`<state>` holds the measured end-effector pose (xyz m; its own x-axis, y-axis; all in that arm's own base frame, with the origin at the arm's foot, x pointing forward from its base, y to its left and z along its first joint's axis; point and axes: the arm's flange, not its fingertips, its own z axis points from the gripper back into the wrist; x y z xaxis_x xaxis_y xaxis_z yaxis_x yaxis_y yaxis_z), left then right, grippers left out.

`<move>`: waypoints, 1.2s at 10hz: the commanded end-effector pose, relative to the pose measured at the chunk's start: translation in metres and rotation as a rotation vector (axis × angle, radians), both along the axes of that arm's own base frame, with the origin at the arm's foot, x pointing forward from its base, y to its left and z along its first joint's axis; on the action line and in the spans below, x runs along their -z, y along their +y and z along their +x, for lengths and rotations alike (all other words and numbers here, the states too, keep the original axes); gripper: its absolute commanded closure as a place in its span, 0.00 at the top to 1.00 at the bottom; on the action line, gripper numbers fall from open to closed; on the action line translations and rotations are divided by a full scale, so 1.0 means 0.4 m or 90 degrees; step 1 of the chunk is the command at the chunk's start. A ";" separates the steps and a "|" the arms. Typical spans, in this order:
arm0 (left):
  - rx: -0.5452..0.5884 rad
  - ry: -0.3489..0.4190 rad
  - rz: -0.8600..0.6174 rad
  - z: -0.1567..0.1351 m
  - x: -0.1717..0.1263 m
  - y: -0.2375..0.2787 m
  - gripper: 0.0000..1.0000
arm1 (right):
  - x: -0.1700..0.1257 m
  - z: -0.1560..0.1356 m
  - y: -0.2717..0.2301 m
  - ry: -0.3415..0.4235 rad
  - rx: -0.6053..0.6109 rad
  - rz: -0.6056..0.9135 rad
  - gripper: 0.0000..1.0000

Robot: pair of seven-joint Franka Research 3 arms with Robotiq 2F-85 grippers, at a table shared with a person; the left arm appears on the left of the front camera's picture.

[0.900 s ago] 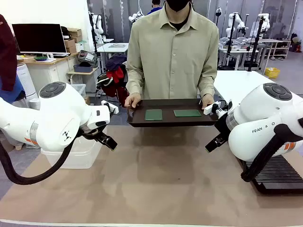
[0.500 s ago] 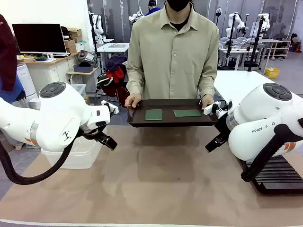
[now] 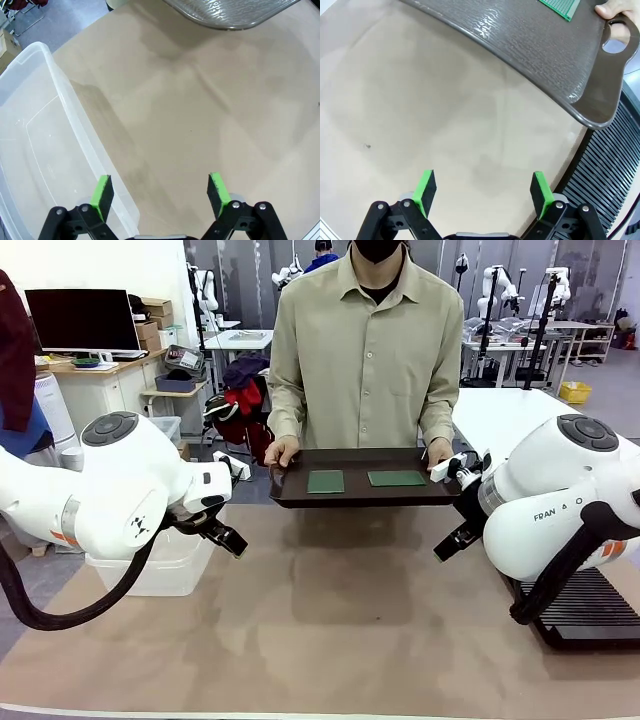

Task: Sort PCBs into racks and boxes based on the side picked up.
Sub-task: Pick up the Blank PCB handed by the Human.

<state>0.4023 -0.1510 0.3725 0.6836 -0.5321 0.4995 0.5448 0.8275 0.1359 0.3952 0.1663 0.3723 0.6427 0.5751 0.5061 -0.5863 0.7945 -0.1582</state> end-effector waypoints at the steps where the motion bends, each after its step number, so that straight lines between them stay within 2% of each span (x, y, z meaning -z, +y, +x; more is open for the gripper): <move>1: 0.000 0.000 0.000 0.000 0.000 0.000 1.00 | 0.000 0.000 0.000 0.000 0.000 0.000 1.00; 5: 0.000 0.000 0.000 0.000 0.000 0.000 1.00 | 0.000 0.000 0.000 0.000 0.000 0.000 1.00; 6: 0.045 0.038 -0.019 -0.043 -0.055 0.016 1.00 | -0.021 -0.068 0.038 0.042 -0.061 0.033 1.00; 7: 0.044 0.046 -0.054 -0.060 -0.085 -0.014 1.00 | -0.079 -0.069 -0.007 0.067 -0.115 0.031 1.00; 8: 0.076 0.060 -0.073 -0.072 -0.115 -0.010 1.00 | -0.119 -0.075 -0.026 0.083 -0.132 0.052 1.00; 9: 0.132 0.079 -0.087 -0.074 -0.150 0.032 1.00 | -0.129 -0.103 -0.007 0.072 -0.124 0.074 1.00; 11: 0.195 0.066 -0.107 -0.060 -0.224 0.030 1.00 | -0.226 -0.073 -0.067 0.094 -0.168 0.078 1.00; 12: 0.238 0.058 -0.092 -0.074 -0.273 0.040 1.00 | -0.274 -0.101 -0.069 0.099 -0.162 0.082 1.00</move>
<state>0.3677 -0.1425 0.4731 0.5469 -0.6437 0.5353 0.7738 0.6328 -0.0297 0.3556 0.1468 0.4693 0.5611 0.6561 0.5047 -0.7680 0.6400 0.0219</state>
